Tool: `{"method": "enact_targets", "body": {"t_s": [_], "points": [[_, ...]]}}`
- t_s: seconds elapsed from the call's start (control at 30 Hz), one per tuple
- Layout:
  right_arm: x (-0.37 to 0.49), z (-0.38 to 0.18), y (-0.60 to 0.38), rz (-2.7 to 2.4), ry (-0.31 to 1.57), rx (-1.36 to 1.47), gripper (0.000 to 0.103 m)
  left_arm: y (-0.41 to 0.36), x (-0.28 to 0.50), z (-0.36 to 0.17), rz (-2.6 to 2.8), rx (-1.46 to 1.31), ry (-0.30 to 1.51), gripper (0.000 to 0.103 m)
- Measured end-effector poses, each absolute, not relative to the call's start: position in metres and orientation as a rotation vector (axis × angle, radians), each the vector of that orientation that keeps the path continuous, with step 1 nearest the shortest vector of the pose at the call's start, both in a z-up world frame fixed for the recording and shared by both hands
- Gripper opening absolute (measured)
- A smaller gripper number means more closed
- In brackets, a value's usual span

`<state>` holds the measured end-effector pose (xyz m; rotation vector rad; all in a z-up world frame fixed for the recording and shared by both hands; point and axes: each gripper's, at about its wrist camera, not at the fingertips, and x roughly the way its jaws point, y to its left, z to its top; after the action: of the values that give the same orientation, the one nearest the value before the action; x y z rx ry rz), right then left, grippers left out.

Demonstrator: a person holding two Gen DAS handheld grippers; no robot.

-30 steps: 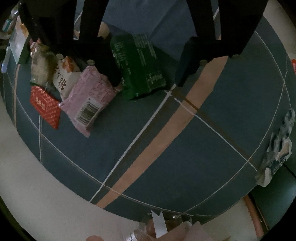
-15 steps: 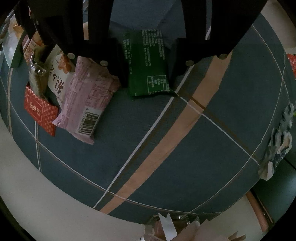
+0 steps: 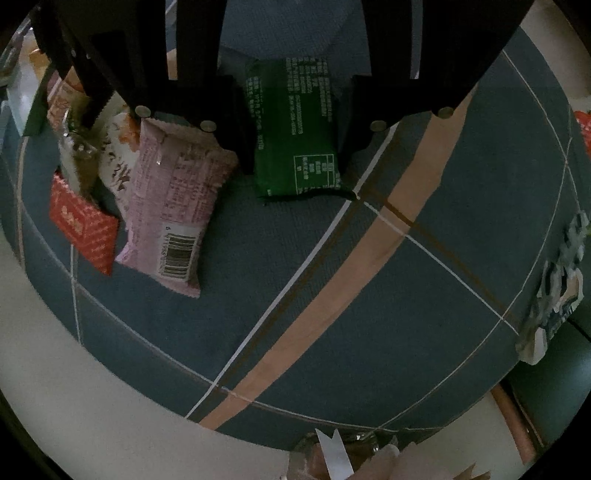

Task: Organize snacks
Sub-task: 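Grasp the green box with the left tool while the right grasps the cream bread bag, then carry the green box and cream bread bag into the tray and open both tools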

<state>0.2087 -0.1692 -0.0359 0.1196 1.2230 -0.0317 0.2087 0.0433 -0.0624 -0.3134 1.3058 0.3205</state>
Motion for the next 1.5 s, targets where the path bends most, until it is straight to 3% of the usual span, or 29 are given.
{"method": "enact_targets", "body": {"t_s": [0.2,0.7,1.5], "points": [[0.207,-0.024,-0.176,-0.024,1.212,0.142,0.039,0.045,0.204,-0.038,0.307,-0.342,1.259,0.041],[0.195,0.047,-0.196,-0.011,1.097,0.175,0.038,0.031,0.181,0.046,0.26,-0.323,1.079,0.042],[0.158,0.064,-0.365,-0.279,1.059,0.396,0.039,-0.111,0.177,0.06,0.033,-0.202,1.088,0.042]]}}
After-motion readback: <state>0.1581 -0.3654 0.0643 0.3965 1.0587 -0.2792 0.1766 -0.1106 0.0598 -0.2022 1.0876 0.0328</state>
